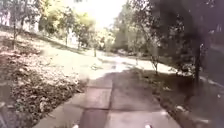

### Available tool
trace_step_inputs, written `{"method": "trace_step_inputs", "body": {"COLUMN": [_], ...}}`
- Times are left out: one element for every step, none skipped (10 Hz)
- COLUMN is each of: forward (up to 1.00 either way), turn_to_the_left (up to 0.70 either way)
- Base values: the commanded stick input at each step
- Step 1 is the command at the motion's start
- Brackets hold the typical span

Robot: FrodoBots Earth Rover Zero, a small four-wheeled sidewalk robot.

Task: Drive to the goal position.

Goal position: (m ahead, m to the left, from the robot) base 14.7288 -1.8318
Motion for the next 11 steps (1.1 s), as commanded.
{"method": "trace_step_inputs", "body": {"forward": [1.0, 1.0, 1.0, 1.0, 1.0, 1.0, 1.0, 1.0, 1.0, 1.0, 1.0], "turn_to_the_left": [0.0, 0.0, 0.0, 0.0, 0.0, 0.0, 0.0, 0.0, 0.0, 0.0, 0.0]}}
